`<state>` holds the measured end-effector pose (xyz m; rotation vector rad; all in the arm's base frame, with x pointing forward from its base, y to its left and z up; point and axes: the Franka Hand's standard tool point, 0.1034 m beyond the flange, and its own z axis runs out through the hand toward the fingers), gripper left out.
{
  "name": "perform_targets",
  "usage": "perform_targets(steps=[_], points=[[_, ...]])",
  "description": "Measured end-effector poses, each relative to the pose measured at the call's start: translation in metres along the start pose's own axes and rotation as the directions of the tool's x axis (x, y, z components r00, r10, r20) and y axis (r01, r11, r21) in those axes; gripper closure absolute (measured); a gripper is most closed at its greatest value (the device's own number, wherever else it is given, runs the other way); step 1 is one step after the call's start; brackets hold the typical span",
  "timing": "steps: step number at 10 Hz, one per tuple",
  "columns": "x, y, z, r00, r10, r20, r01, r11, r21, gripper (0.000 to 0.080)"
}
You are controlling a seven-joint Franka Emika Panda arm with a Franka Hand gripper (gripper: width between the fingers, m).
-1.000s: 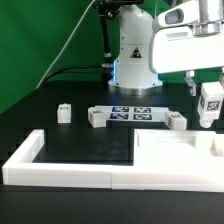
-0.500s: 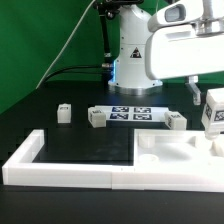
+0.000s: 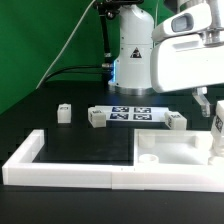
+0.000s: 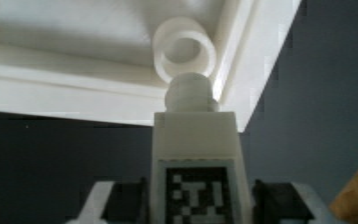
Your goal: Assemble one leg
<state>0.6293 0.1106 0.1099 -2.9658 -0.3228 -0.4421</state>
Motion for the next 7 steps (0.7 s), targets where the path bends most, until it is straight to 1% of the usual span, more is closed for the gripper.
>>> perform_targets(steps=[1,2,4,5,6,7], points=[[0.002,0.001,0.0,1.0,-0.001,-0.014,0.001,1.0,-0.004,0.0511],[0.002,0.003,0.0,0.999,-0.002,-0.048,0.001,1.0,-0.014,0.0511],[0.0,0.003,0.001,0.999,-0.001,-0.038,0.001,1.0,-0.012,0.0511],[0.001,0.005,0.0,0.996,-0.003,-0.092,0.0,1.0,-0.029,0.0511],[-0.009,0.004,0.003,0.993,-0.001,-0.114,-0.003,0.999,-0.038,0.0511],[-0.012,0.0,0.005,0.994,-0.004,-0.107,0.0,0.999,-0.035,0.0511]])
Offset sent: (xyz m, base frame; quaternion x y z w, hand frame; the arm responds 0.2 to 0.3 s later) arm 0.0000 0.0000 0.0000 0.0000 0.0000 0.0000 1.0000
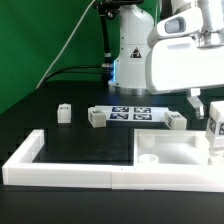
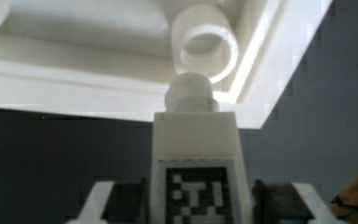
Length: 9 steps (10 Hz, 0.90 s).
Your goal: Assemble one leg
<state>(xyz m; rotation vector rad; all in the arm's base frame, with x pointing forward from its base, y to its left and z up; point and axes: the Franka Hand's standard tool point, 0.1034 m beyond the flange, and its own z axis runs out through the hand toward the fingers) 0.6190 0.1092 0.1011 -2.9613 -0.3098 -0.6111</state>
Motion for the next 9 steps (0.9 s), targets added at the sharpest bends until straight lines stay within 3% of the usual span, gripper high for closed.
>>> perform_targets(steps=[3,9], points=[[-0.001,0.0,0.003,0.997,-0.006,-0.077,0.004,1.0,-0.019,0.0511],[-0.007,-0.005,0.01,0.995,-0.013,-0.096,0.011,1.0,-0.022,0.0511]])
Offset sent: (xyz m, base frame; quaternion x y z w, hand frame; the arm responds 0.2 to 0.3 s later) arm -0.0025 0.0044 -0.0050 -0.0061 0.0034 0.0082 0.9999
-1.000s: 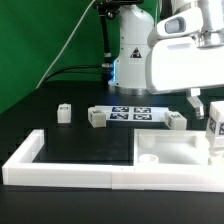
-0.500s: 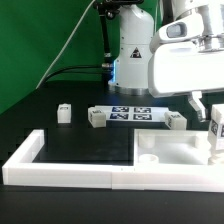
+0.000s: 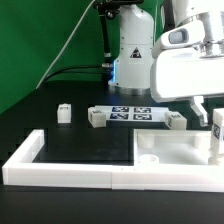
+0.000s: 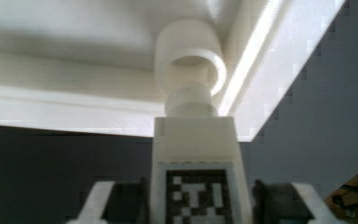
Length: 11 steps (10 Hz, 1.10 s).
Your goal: Assemble one leg
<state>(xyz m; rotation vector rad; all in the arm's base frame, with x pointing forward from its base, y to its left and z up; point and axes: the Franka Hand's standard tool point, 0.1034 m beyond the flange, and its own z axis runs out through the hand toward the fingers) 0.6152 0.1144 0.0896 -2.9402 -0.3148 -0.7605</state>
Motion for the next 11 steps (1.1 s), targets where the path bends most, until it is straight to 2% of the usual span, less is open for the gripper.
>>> perform_targets(steps=[3,6,11], points=[[0.0,0.0,0.0,1.0,-0.001,-0.007,0.001,1.0,-0.002,0.0511],[0.004,-0.004,-0.007,1.0,-0.009,-0.016,0.009,1.0,0.0,0.0511],[-0.008,-0.002,-0.004,1.0,-0.006,-0.001,0.006,1.0,-0.003,0.0511]])
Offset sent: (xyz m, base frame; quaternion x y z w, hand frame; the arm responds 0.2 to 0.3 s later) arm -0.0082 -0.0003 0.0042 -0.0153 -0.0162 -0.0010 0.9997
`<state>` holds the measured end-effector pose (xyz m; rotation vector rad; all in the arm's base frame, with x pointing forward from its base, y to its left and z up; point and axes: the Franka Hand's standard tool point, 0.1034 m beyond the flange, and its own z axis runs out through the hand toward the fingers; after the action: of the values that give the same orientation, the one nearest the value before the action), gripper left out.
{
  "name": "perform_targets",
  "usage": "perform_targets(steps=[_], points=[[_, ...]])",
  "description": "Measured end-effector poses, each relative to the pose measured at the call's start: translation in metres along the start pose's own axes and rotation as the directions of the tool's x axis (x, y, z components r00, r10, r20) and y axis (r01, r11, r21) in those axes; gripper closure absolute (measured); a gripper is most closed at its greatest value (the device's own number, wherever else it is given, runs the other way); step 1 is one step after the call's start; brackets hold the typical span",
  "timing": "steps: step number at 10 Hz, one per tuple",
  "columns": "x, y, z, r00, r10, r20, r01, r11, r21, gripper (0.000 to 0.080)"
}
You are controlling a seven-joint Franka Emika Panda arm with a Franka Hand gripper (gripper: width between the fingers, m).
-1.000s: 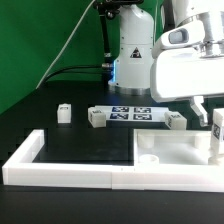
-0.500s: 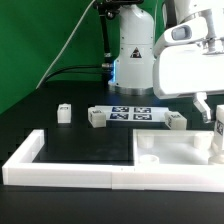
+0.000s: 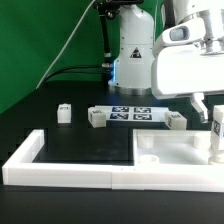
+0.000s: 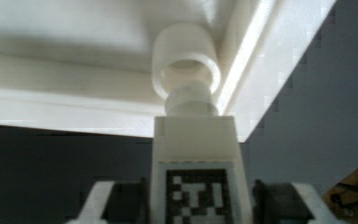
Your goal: Assemble one leg
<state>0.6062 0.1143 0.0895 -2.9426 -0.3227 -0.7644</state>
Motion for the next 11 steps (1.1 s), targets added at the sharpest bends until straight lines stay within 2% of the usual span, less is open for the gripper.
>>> perform_targets(steps=[5,9,10,11], points=[[-0.012,0.0,0.01,1.0,0.002,0.021,-0.002,1.0,0.002,0.0511],[-0.013,0.001,0.012,1.0,-0.001,0.013,0.001,1.0,0.0,0.0511],[-0.013,0.001,0.012,1.0,-0.001,0.013,0.001,1.0,0.0,0.0423],[-0.013,0.001,0.012,1.0,-0.001,0.013,0.001,1.0,0.0,0.0242]])
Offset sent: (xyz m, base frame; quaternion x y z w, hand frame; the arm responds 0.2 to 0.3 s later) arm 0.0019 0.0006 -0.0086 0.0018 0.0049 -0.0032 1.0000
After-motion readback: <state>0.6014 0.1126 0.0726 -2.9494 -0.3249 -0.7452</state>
